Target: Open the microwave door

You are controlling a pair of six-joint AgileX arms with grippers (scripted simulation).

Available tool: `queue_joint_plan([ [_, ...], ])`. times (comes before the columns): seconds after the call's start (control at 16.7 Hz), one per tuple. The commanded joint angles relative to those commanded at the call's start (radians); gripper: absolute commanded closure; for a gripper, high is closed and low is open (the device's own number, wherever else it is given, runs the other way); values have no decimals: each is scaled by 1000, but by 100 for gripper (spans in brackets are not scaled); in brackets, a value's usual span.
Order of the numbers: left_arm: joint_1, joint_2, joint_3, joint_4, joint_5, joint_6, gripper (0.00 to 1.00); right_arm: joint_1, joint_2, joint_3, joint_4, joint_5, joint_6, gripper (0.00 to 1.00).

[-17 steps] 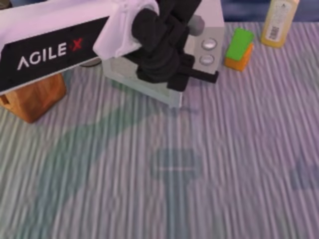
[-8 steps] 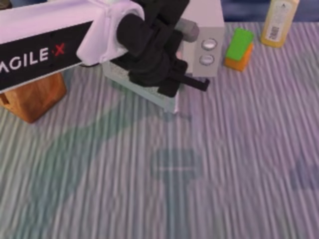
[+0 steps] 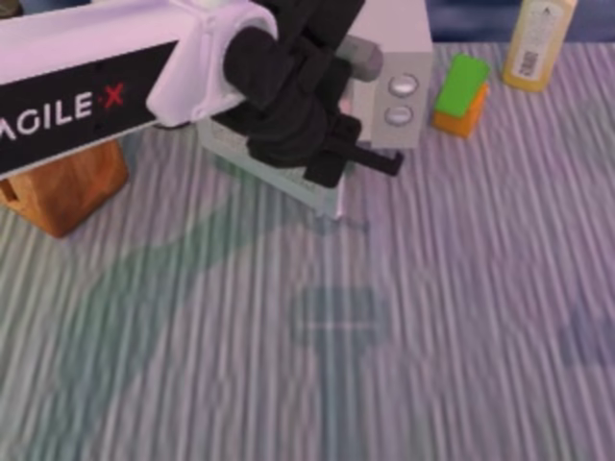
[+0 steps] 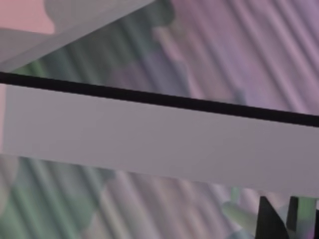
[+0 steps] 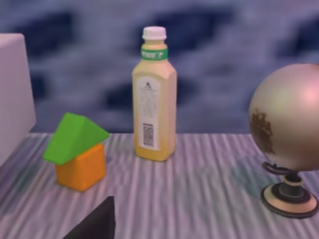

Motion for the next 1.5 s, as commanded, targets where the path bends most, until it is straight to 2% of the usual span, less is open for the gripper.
queue_joint_plan([
  [0.84, 0, 0, 0, 0, 0, 0, 100, 0, 0, 0, 0, 0, 0, 0],
  [1.02, -1, -6, -12, 1, 13, 9, 100, 0, 0, 0, 0, 0, 0, 0],
  [1.32, 30, -65, -79, 26, 63, 104, 100, 0, 0, 0, 0, 0, 0, 0],
  [1.5, 34, -70, -91, 26, 69, 118, 100, 0, 0, 0, 0, 0, 0, 0],
])
